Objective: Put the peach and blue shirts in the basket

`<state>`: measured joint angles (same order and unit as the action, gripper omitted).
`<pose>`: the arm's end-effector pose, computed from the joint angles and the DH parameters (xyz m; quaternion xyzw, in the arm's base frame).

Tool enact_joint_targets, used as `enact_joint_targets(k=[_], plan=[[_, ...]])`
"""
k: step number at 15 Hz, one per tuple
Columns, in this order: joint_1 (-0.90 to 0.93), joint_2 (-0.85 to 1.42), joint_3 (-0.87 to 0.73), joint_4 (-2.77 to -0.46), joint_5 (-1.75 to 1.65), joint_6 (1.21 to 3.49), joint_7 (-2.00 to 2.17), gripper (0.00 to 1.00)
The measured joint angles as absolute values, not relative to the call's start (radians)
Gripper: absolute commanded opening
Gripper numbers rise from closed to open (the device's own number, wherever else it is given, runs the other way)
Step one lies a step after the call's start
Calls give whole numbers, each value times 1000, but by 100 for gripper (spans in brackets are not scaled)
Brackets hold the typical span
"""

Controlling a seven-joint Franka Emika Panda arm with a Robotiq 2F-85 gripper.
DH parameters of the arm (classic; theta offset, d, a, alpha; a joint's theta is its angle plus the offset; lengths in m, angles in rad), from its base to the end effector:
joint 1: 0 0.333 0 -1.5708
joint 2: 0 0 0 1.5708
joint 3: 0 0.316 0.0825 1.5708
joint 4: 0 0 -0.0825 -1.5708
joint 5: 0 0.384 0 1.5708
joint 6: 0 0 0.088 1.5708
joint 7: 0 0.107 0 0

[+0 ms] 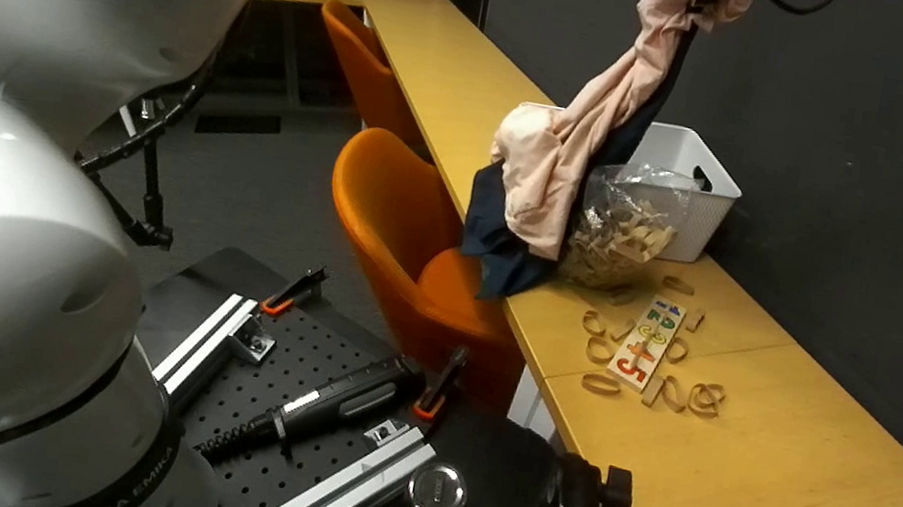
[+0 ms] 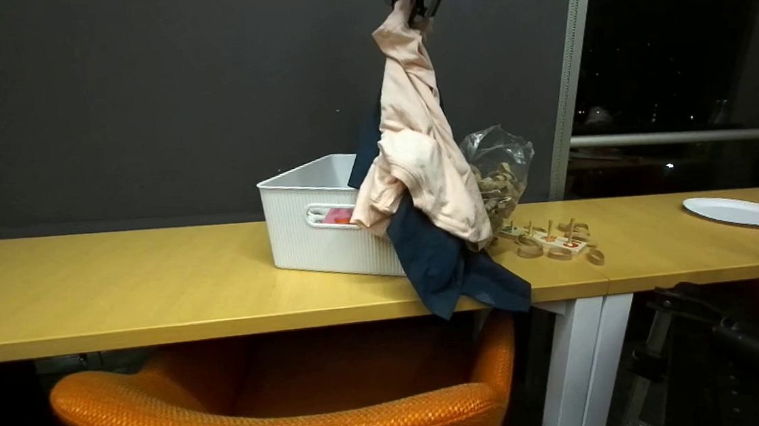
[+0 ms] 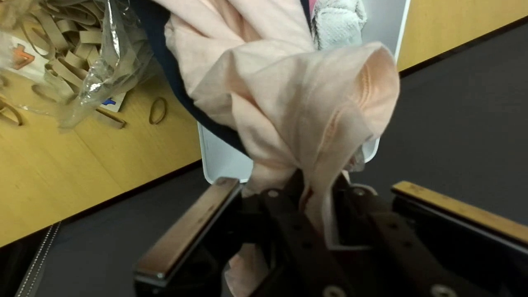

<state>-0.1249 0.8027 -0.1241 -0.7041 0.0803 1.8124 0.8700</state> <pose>0.7656 -0.1398 0.5264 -0.8489 0.5057 -0.1470 0.0460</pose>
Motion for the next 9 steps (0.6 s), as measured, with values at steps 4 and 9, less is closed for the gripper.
enact_joint_targets(k=[4, 9], plan=[[-138, 916, -124, -620, 79, 1804, 861, 3], [-116, 1048, -122, -567, 79, 1805, 833, 3]])
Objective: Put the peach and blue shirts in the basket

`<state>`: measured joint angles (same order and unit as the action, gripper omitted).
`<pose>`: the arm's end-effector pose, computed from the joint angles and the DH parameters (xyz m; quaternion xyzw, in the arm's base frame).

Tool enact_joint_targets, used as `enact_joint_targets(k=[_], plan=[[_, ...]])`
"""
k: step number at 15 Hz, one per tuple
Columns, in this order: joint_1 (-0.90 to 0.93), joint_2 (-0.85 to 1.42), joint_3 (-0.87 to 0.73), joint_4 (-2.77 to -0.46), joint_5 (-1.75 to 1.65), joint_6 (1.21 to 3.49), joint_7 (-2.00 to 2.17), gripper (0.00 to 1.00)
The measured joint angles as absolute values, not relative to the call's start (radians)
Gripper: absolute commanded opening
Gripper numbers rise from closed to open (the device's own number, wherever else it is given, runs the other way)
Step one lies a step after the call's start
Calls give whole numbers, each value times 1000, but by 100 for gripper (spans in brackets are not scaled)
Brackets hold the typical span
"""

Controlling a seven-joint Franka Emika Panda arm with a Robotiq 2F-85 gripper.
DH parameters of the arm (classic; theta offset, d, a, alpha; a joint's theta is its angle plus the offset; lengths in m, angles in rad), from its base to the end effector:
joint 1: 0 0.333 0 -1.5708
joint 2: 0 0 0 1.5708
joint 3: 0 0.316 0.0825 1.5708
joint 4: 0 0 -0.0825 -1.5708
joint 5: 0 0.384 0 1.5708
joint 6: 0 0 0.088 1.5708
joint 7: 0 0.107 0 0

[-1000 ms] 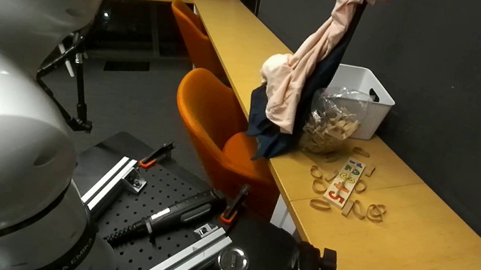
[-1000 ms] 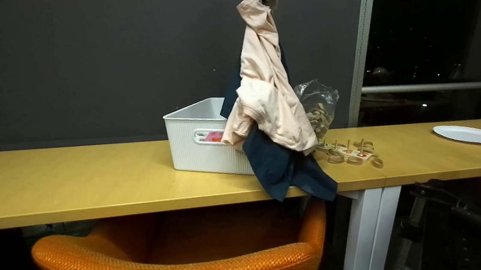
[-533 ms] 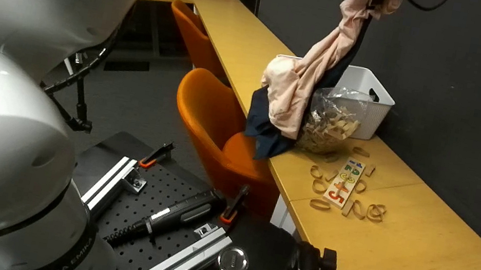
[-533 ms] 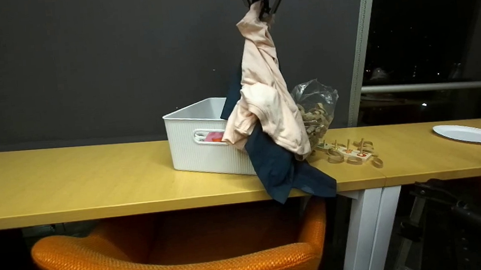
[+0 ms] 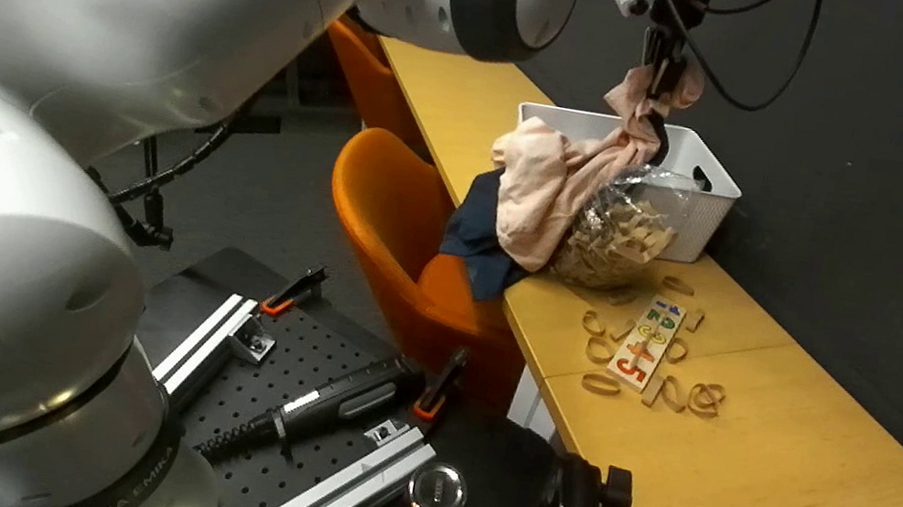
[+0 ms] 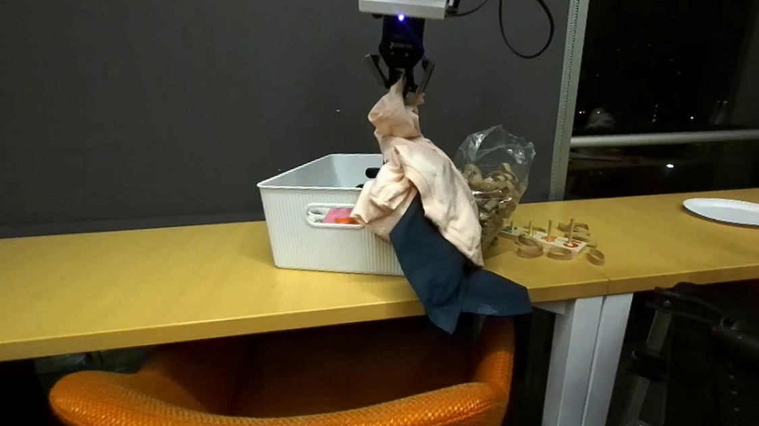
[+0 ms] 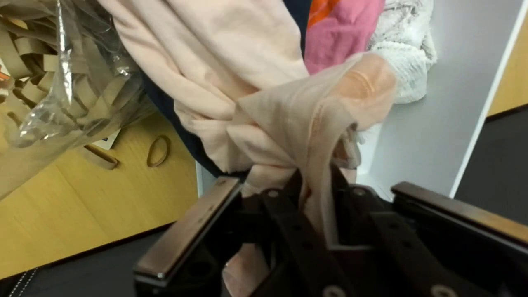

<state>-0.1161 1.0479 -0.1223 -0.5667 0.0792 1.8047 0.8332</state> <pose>0.7984 -0.1293 0.3983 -0.8707 0.4820 -0.0958 0.0184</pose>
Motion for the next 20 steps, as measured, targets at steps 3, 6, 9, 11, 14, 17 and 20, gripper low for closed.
enact_joint_targets(k=[3, 6, 9, 11, 14, 17, 20], plan=[[-96, 1081, -122, -541, 79, 1804, 827, 3], [-73, 1079, -123, -510, 79, 1796, 823, 3], [-59, 1077, -119, -497, 80, 1776, 805, 3], [-59, 1089, -116, -505, 80, 1748, 791, 3], [-58, 1124, -116, -512, 80, 1692, 779, 38], [-54, 1150, -116, -512, 80, 1667, 771, 59], [-45, 1151, -114, -504, 80, 1651, 767, 81]])
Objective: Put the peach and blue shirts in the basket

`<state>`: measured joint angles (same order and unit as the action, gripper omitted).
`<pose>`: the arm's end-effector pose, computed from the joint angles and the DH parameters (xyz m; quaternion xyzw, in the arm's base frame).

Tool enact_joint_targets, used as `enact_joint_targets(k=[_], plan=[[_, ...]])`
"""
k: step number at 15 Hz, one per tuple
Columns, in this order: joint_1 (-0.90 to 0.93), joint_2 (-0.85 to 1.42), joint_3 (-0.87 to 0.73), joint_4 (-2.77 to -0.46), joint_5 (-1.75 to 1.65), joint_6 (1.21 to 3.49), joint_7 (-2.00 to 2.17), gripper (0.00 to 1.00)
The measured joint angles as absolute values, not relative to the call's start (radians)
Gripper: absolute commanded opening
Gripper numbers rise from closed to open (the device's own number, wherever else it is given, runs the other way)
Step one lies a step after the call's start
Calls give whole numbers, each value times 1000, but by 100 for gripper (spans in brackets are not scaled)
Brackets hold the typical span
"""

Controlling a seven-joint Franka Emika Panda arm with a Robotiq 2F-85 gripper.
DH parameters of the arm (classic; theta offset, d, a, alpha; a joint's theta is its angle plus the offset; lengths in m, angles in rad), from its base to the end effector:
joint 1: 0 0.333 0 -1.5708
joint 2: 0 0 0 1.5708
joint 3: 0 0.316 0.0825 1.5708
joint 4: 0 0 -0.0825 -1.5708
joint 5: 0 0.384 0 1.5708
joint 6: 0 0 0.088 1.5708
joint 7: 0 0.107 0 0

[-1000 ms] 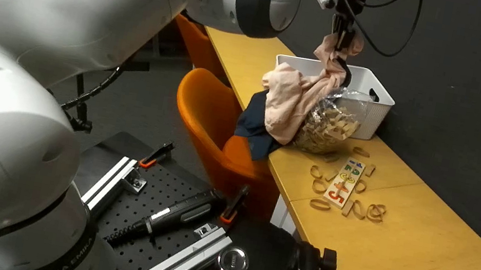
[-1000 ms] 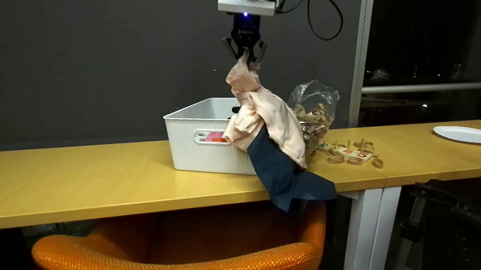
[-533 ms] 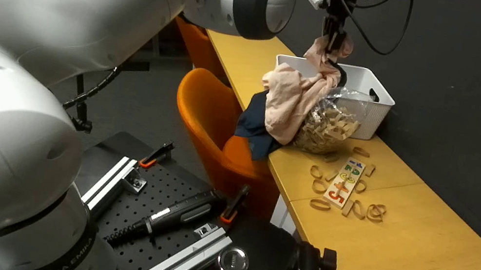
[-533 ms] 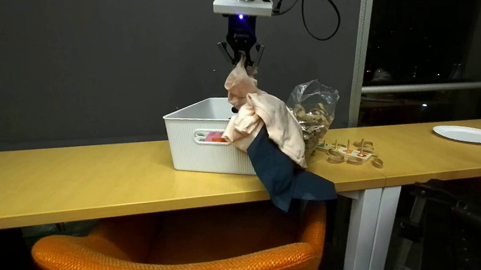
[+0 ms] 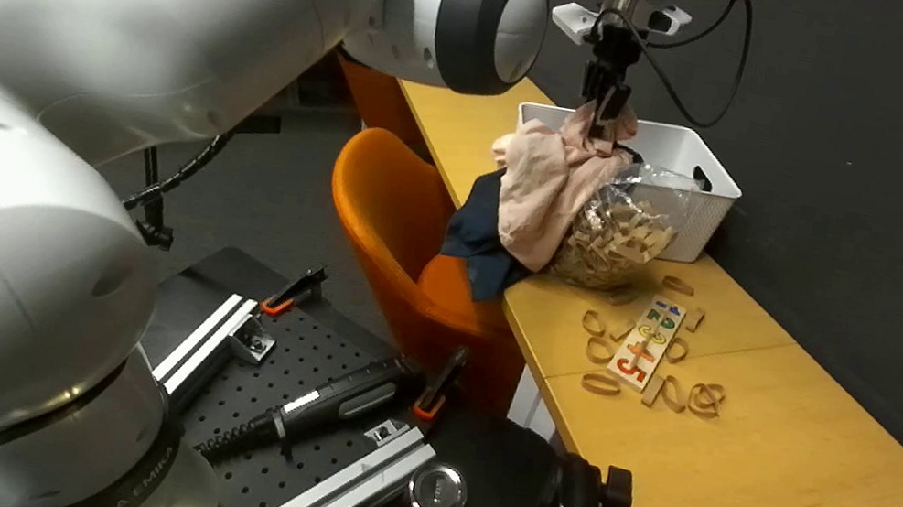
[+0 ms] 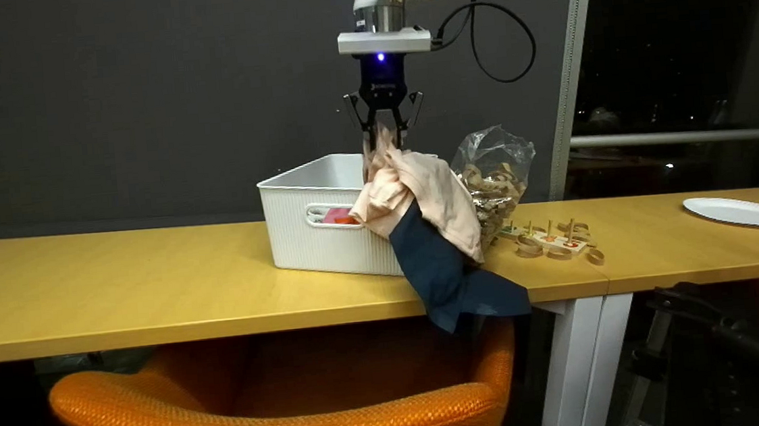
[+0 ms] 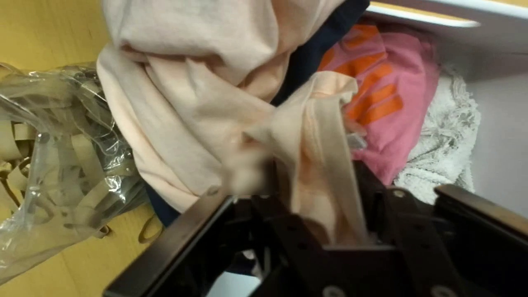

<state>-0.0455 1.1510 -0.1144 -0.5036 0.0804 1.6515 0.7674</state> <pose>0.7968 -0.0659 0.3307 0.9076 -0.4197 0.0039 0.0115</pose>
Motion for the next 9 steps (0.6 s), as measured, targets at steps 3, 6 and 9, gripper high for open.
enact_joint_targets(k=[3, 6, 9], plan=[[-28, 1142, -105, -491, 82, 1617, 764, 99], [2, 1132, -95, -491, 83, 1587, 764, 100], [29, 1136, -83, -504, 83, 1564, 763, 100]])
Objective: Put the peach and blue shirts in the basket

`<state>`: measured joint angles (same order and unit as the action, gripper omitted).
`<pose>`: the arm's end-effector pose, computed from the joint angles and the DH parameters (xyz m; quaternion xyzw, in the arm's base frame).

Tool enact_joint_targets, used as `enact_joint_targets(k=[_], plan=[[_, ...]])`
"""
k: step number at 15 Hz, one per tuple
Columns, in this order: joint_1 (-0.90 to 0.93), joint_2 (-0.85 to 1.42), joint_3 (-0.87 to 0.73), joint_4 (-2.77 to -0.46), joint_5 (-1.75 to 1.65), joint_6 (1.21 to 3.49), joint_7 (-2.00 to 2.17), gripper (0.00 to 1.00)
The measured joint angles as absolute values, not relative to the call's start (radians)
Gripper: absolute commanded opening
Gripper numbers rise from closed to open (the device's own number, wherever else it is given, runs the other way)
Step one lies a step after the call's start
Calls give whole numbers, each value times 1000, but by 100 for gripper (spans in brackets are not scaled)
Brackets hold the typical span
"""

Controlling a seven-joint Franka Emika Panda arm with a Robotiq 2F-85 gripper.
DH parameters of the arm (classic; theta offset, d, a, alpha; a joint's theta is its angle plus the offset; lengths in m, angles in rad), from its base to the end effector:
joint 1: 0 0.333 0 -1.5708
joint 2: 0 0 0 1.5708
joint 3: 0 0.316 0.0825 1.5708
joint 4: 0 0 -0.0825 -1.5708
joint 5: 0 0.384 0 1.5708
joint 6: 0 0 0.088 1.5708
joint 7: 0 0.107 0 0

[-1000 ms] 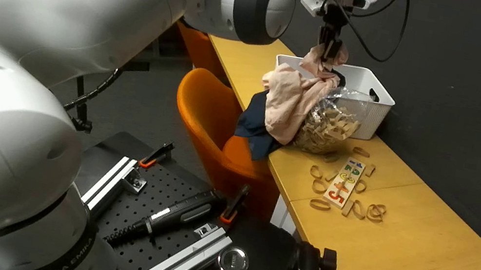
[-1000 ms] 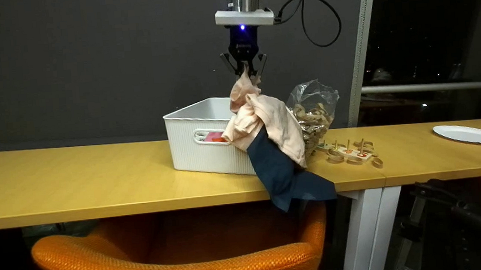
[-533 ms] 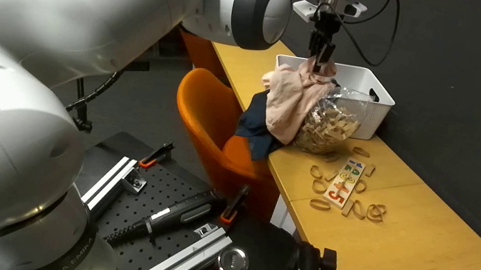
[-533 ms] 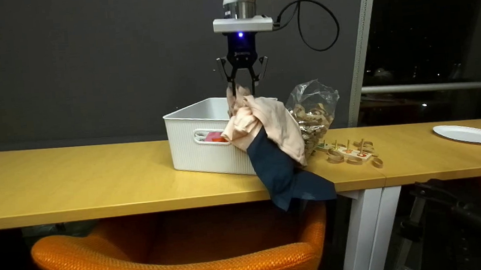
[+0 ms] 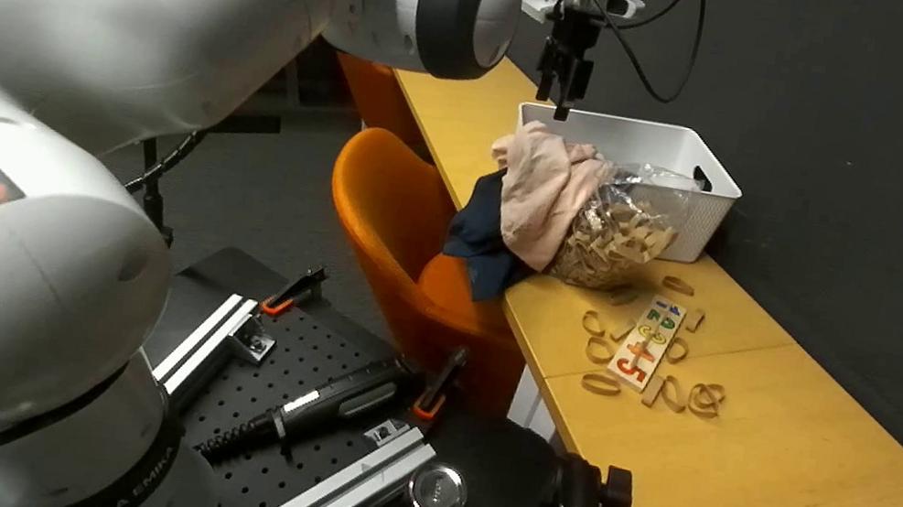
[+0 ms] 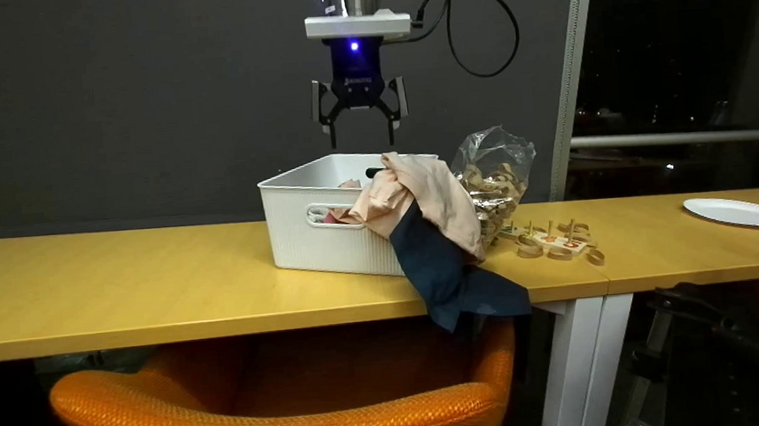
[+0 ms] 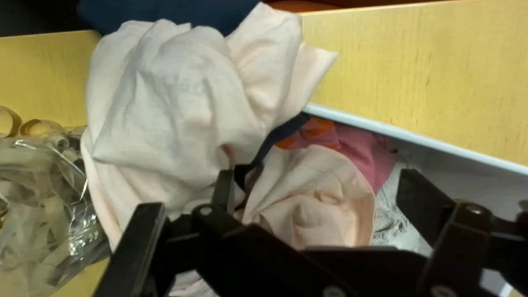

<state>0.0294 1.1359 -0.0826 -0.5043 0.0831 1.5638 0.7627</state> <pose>0.7898 0.0047 0.3343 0.9255 -0.3769 -0.0363 0.0100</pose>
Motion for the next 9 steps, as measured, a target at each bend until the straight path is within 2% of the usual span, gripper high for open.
enact_joint_targets(k=[9], plan=[[96, 1149, -70, -560, 85, 1569, 901, 100]])
